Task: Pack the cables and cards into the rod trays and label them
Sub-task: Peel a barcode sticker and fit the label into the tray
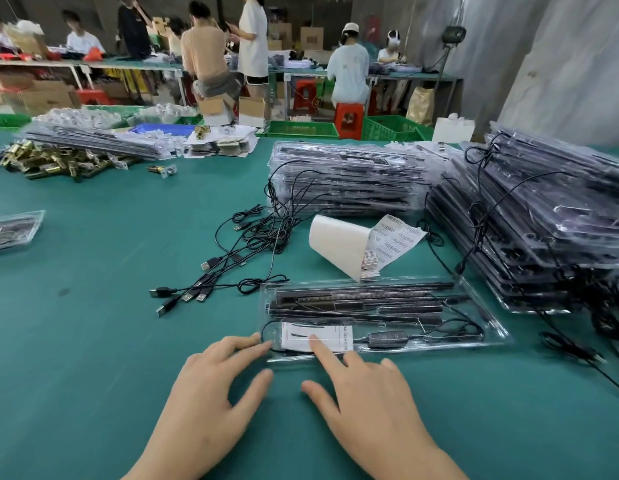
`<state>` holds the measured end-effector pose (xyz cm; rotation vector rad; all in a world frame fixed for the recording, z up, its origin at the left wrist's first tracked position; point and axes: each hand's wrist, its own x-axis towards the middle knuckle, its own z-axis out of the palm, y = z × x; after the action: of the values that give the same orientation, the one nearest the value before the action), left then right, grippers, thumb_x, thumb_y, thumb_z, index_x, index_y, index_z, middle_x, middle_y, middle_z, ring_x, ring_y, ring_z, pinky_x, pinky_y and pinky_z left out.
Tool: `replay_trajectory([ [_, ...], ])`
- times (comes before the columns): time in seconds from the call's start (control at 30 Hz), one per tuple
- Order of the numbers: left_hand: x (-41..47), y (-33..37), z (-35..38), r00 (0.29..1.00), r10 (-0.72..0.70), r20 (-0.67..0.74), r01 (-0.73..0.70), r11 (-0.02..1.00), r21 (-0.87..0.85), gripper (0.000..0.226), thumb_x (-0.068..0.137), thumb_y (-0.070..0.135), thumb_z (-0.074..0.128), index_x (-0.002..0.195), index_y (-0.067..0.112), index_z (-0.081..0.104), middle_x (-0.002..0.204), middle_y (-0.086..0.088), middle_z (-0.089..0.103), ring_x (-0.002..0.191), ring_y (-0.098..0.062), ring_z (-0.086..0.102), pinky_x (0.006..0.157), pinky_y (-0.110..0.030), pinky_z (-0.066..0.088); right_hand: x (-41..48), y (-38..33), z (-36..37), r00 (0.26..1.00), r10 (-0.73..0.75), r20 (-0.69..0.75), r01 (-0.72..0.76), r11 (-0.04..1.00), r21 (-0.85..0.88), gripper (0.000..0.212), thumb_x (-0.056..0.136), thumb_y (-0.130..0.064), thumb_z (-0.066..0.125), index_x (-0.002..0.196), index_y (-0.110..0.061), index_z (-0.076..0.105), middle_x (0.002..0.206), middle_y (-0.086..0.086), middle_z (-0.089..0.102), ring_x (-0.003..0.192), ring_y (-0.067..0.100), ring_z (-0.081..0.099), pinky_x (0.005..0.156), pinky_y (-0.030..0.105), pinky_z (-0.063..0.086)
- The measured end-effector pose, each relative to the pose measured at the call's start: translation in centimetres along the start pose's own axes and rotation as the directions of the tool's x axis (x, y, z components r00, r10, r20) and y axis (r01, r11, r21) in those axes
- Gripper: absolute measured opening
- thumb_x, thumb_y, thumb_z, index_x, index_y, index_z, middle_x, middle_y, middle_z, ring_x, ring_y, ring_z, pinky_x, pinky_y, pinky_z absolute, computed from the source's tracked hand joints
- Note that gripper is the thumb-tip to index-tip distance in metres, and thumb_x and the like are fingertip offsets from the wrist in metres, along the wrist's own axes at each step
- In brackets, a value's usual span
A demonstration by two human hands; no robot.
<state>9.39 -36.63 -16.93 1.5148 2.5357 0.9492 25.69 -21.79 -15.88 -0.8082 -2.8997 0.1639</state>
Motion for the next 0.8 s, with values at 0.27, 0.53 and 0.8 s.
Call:
replay_trajectory([
  [0.27,1.3,-0.1,0.4,0.957,0.250,-0.147,-0.214,0.951,0.225,0.036,0.093,0.044,0.052,0.119,0.031,0.075,0.122,0.016,0.067,0.111,-0.008,0.066,0.088,-0.029,0.055,-0.3,0.7,0.0,0.996,-0.083,-0.038,0.079,0.993,-0.090,0.065,0.097,-0.068,0.027,0.157,-0.042,0.026,0.104,-0.003,0.061,0.083,0.019,0.065,0.072,0.035,0.045],
  [0.53,1.5,0.0,1.0,0.919,0.358,-0.169,-0.287,0.897,0.336,0.034,0.095,0.037,0.050,0.099,0.027,0.081,0.104,0.016,0.075,0.100,-0.008,0.073,0.079,-0.024,0.050,-1.8,3.0,-1.1,0.971,-0.180,-0.157,0.210,0.958,0.196,0.042,0.096,-0.058,0.044,0.127,-0.040,0.065,0.085,-0.019,0.045,0.075,0.002,0.053,0.069,0.020,0.046],
  [0.8,1.5,0.2,0.8,0.883,0.444,-0.155,-0.338,0.828,0.448,0.030,0.095,0.032,0.051,0.097,0.027,0.080,0.103,0.017,0.075,0.102,-0.010,0.073,0.079,-0.026,0.045,1.7,2.0,-1.6,0.907,-0.205,-0.368,0.292,0.935,0.200,0.012,0.088,-0.033,0.077,0.098,-0.026,0.076,0.108,-0.011,0.068,0.105,0.014,0.064,0.089,0.031,0.053],
])
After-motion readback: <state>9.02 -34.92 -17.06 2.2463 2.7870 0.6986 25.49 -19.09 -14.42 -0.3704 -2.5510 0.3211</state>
